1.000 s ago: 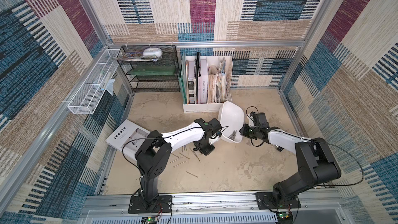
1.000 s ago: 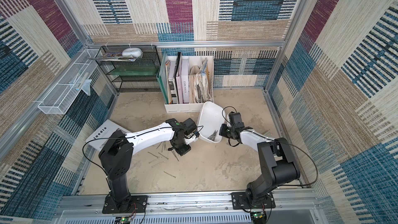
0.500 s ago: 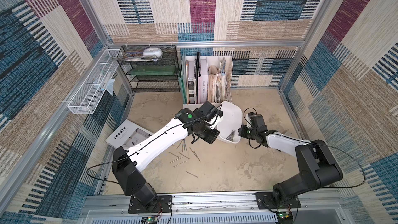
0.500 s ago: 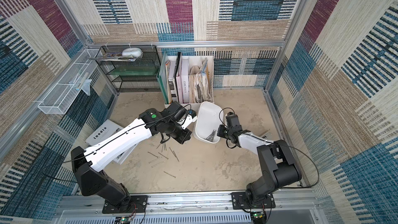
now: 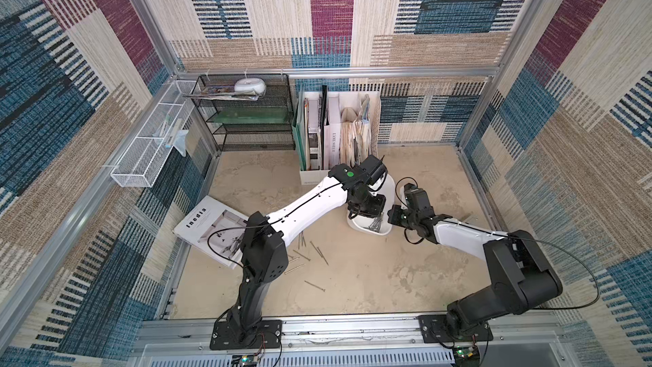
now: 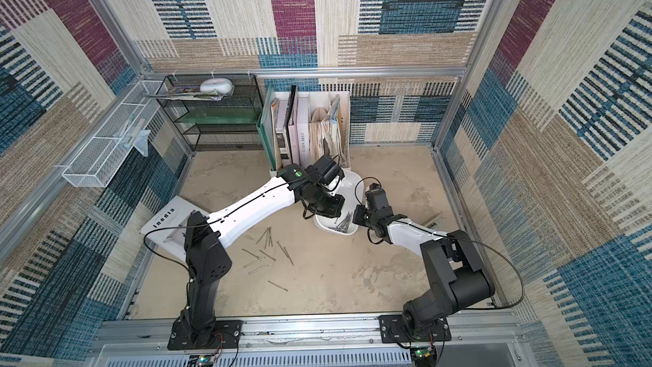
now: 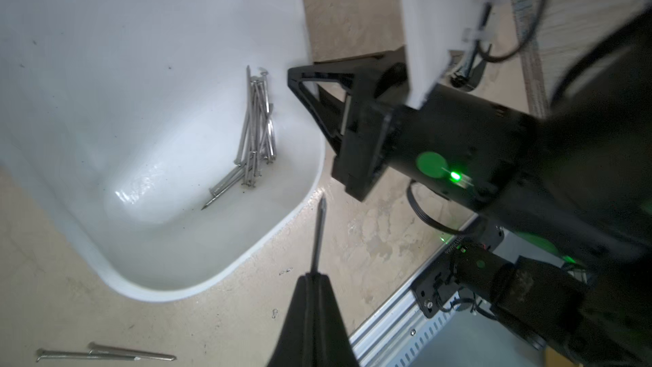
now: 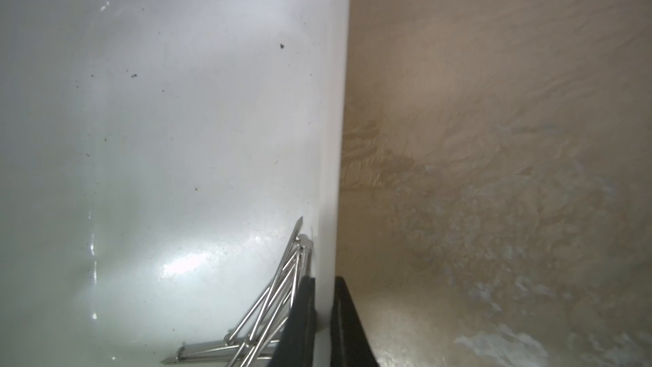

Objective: Put the nails on the desktop into the storage box
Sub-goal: Place the nail in the storage box, then pick up the nail from the center of the board.

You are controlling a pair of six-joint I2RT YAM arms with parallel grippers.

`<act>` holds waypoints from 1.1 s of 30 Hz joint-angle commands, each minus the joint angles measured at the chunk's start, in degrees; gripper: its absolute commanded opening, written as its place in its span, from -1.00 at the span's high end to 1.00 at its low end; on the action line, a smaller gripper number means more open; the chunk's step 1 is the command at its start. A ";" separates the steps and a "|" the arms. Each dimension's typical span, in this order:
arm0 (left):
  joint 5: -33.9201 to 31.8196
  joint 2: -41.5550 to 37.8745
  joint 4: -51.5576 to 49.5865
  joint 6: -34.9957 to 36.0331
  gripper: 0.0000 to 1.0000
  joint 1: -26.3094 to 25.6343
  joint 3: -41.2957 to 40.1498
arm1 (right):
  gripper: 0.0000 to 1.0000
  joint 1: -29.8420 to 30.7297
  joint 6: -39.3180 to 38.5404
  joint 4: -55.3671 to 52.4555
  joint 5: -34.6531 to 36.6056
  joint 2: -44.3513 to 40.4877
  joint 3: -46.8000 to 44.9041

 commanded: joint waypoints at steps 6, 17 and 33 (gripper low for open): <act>-6.00 4.22 4.96 -5.70 1.00 2.61 -3.08 | 1.00 0.42 -0.48 -1.89 2.87 -1.82 -1.51; -4.68 8.67 8.04 -6.45 0.70 3.50 -1.74 | 1.00 1.04 -0.53 -2.25 2.59 -1.02 -0.64; -9.95 -32.67 6.38 -14.09 0.18 5.57 -35.92 | 1.00 1.13 -1.23 -4.08 3.09 -0.77 0.59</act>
